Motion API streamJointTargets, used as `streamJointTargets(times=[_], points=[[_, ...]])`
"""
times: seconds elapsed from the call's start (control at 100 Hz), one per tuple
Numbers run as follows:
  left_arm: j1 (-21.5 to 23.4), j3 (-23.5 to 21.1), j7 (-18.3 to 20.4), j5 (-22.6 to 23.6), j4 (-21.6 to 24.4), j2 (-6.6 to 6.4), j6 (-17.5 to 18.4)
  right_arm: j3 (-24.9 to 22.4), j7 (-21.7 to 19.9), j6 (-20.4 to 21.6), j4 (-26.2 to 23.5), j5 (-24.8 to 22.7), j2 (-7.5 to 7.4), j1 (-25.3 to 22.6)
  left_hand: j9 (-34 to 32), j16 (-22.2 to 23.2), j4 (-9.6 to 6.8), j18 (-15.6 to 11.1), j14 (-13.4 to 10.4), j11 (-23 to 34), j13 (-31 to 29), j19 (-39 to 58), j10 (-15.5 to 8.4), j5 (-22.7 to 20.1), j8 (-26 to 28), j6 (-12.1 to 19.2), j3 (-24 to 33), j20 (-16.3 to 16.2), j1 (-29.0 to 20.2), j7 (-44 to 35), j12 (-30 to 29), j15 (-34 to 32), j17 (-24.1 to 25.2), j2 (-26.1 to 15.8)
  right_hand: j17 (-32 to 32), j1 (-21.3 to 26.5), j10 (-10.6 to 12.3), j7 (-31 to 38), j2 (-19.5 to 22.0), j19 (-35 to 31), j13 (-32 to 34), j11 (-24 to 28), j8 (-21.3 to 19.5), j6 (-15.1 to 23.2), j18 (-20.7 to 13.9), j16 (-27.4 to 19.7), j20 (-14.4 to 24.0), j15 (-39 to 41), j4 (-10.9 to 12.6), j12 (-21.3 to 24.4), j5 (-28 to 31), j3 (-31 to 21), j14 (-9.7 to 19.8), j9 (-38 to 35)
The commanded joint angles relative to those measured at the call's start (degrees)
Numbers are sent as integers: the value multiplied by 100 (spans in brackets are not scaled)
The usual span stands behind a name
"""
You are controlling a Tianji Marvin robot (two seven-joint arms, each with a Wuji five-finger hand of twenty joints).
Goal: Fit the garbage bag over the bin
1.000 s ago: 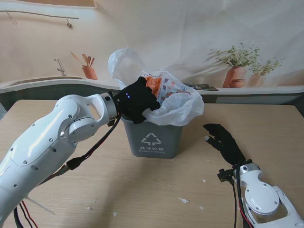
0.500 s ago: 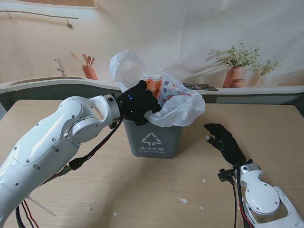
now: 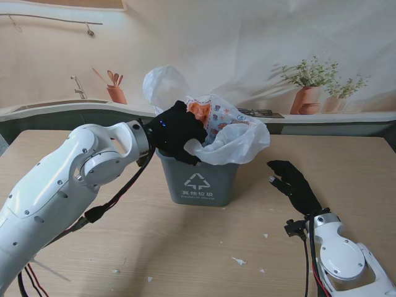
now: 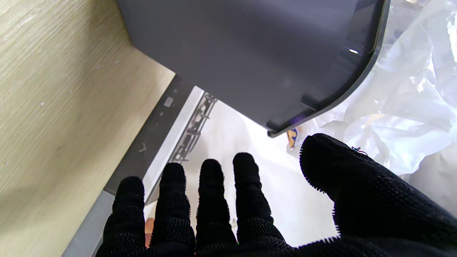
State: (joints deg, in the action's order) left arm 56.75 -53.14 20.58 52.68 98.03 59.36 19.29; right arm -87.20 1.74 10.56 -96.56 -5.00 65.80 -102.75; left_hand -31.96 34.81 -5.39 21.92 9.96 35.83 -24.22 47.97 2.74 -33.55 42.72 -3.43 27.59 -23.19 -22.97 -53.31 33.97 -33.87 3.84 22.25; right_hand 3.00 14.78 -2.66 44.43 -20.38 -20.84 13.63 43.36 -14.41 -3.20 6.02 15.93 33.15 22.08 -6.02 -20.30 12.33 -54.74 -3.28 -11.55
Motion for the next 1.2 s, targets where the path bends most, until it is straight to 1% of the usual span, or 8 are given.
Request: streamJointTargets(times=[0.0,0.25,0.41,0.61,0.68,0.82,0.96,1.19], points=[[61,-37,140,-3,86,-18,12,4,-56,28,-31,-5,44,-40,125,4,149,279,51,-136,85,-286,218,185,-129,-155,-276,93,12,199,-108,112,68,-195,-16,-143,63,-17,69,142,-113,39,59,32,-86,-34,91,-15,-40,15,1,81,225,142],[396,-381,47,31,322,-26,98,-60,51,151,-118,-68,57,-116,440,-59,157,205,13,-568,216,-281,285,922,-1503,-289,-910,65,-172,1605,-686,302,38,-360,-23,-146,65,-13,63,144,-126,41,58,36,-97,-34,92,-16,-41,15,-1,71,229,141],[612,-644,-77,-13,495,-22,231,-121,252,343,-313,-187,84,-237,632,-62,160,76,-15,-581,386,-174,277,1053,-1829,-398,-907,-27,-234,1904,-737,327,0,-336,-6,-150,45,6,20,141,-118,54,50,91,-83,-29,91,-5,-37,10,84,30,221,93],[966,-1119,-528,129,798,10,575,-293,626,724,-712,-508,128,-479,998,-493,296,-525,-28,-812,865,245,365,1313,-2260,-586,-424,-206,-187,2253,-1097,685,-129,-130,32,-174,29,40,-88,148,-93,82,28,155,-60,-17,73,19,-25,-3,258,-82,196,-45],[1009,-1246,-448,196,901,-13,670,-363,798,880,-864,-668,150,-549,1136,-671,336,-613,-33,-934,1021,119,388,1405,-2374,-642,-373,-142,-157,2447,-1256,869,-69,-105,-9,-177,27,51,-152,166,-135,91,19,194,-79,-20,64,7,-30,-9,335,-112,195,-90],[1012,-1338,0,168,962,-74,599,-486,1116,1279,-1213,-1094,185,-578,1544,-916,450,-530,-47,-1147,1400,-270,473,1606,-2699,-813,-463,66,-100,3037,-1486,1156,100,-59,-11,-262,26,50,-431,170,-138,117,-12,294,-68,-6,56,39,-51,-35,534,-290,201,-235],[919,-1261,282,170,808,-115,516,-583,952,1574,-1595,-1492,103,-452,1859,-1015,624,-404,-71,-1224,1672,-703,473,1800,-2873,-908,-602,296,-145,3349,-1554,1308,116,91,26,-325,88,44,-639,173,-118,118,-33,531,-36,-2,41,50,-78,-45,655,-324,225,-297],[787,-1050,341,314,620,-124,433,-408,118,1897,-1779,-2061,-155,261,2005,-1041,756,-384,-67,-1456,1883,-976,496,2083,-2984,-993,-663,431,-242,3529,-1707,1426,100,384,69,-415,249,57,-775,215,-110,115,-84,614,-3,-7,-26,40,-102,-60,486,6,297,-278]])
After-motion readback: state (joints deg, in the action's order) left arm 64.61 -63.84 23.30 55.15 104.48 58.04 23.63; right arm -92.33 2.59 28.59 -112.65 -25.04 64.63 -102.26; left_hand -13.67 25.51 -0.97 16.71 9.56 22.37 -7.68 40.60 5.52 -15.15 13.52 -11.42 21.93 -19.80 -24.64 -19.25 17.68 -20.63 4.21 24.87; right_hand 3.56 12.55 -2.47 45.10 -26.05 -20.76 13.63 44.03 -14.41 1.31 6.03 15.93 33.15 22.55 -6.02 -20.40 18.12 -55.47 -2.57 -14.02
